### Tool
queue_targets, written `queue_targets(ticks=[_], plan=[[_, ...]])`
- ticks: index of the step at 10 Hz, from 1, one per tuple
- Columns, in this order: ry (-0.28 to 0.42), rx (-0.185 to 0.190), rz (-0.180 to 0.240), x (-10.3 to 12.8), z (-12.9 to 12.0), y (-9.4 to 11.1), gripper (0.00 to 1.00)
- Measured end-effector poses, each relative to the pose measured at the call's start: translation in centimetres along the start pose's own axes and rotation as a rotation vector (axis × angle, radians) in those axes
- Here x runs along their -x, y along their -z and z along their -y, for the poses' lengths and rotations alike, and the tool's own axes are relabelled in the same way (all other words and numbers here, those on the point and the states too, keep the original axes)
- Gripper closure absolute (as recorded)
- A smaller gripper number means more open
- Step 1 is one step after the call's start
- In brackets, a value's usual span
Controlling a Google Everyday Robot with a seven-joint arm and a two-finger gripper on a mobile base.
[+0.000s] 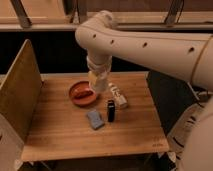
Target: Place the ceramic cup over the eraser
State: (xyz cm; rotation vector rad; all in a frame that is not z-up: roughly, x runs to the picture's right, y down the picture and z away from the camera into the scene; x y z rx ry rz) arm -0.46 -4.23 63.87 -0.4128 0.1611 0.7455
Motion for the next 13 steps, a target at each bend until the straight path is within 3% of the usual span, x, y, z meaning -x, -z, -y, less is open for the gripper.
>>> queue_targets(ticks=[4, 5, 10, 13], plan=[[-0.14, 0.03, -0.033, -8.5, -0.9, -0.6, 1.0], [-0.157, 0.028, -0.041, -9.7, -0.9, -0.6, 1.0], [-0.152, 0.032, -0.041, -9.5, -1.2, -0.8, 1.0], [-0.171, 0.029, -0.062, -8.1, 0.6, -2.1, 1.0]])
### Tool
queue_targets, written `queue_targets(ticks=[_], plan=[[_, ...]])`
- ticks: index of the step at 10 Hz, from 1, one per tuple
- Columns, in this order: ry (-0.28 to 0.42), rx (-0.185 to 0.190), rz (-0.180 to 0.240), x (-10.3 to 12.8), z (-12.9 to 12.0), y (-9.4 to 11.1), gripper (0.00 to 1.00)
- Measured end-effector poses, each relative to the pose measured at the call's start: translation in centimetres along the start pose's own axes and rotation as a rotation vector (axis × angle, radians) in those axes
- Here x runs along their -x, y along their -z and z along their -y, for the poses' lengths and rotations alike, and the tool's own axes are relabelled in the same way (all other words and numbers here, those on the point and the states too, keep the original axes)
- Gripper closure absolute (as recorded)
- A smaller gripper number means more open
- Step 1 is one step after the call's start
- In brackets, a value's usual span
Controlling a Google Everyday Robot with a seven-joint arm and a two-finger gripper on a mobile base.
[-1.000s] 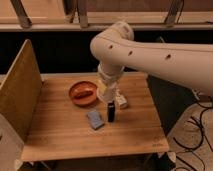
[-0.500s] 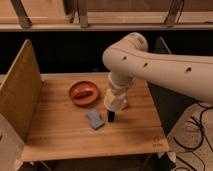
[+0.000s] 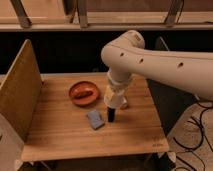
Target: Place the ceramic cup over the eraser
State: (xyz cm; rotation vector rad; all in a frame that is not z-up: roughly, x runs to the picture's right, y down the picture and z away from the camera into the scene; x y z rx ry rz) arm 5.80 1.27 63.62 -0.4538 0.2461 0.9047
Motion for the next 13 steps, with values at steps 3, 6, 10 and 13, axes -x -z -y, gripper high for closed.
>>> queue_targets(ticks=[3, 6, 10, 13], plan=[[-0.046, 0.011, -0.034, -0.2, 1.7, -1.0, 1.0], [-0.059, 0.053, -0.052, -0.1, 0.7, -2.1, 1.0], [-0.068, 0.094, -0.075, -0.4, 0.0, -4.0, 1.0], [-0.067, 0.134, -0.083, -0.2, -0.6, -5.8, 1.0]])
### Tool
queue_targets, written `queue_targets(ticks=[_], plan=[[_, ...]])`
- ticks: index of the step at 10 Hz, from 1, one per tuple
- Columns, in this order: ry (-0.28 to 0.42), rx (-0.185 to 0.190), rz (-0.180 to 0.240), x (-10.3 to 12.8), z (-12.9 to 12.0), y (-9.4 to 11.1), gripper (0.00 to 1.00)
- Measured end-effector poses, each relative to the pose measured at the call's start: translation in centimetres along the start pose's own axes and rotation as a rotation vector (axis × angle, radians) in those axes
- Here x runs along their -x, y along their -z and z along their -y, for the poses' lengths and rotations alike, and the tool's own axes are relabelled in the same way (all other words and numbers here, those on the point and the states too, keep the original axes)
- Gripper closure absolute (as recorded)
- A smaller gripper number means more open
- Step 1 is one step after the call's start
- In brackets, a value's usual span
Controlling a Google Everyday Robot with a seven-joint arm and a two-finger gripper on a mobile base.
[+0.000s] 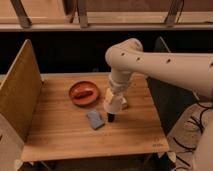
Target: Place the ceramic cup over the eraser
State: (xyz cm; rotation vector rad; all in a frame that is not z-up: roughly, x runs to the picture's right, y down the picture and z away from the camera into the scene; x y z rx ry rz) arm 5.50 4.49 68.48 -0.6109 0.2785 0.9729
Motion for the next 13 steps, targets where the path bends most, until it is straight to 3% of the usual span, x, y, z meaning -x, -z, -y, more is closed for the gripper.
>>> queue_targets(ticks=[3, 6, 13], plan=[[0.012, 0.016, -0.03, 0.4, 0.0, -2.3, 1.0], [0.034, 0.0, -0.048, 1.1, 0.4, -4.2, 1.0], [0.038, -0.014, -0.034, 1.3, 0.5, -3.9, 1.0]])
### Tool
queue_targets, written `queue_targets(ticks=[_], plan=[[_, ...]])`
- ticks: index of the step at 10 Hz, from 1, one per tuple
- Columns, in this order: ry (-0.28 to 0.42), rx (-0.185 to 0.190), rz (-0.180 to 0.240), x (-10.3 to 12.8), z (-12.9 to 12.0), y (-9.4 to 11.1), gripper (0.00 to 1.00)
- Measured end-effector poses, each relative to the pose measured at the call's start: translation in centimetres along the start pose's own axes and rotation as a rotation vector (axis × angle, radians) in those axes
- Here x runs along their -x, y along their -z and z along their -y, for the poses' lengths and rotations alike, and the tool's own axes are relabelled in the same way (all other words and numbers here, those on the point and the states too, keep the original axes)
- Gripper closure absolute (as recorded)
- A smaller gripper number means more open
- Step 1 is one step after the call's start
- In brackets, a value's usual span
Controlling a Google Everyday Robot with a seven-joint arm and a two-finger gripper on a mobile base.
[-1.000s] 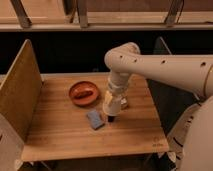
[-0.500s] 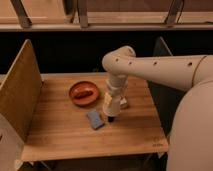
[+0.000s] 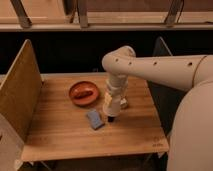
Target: Place the ceramic cup over the eraser
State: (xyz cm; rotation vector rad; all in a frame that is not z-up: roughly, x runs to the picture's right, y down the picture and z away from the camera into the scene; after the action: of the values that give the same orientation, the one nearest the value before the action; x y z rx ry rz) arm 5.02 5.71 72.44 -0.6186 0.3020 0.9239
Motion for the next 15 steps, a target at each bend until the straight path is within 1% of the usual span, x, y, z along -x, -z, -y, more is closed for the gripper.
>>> queue_targets(ticks=[1, 2, 3, 6, 7, 8, 12, 15], plan=[[-0.004, -0.001, 0.006, 0.1, 0.0, -0.1, 1.0], [-0.005, 0.0, 0.002, 0.0, 0.0, -0.8, 1.0], [-0.004, 0.003, -0.013, -0.3, 0.0, -1.7, 1.0], [-0.006, 0.008, -0.08, -1.3, 0.1, -4.7, 1.0], [-0.007, 0.002, -0.092, -1.5, 0.3, -5.5, 1.0], [-0.012, -0.004, -0.105, -1.5, 0.7, -6.7, 1.0], [-0.024, -0.008, -0.119, -0.5, 1.0, -9.3, 1.0], [-0.033, -0.014, -0.12, 0.3, 1.4, -9.8, 1.0]])
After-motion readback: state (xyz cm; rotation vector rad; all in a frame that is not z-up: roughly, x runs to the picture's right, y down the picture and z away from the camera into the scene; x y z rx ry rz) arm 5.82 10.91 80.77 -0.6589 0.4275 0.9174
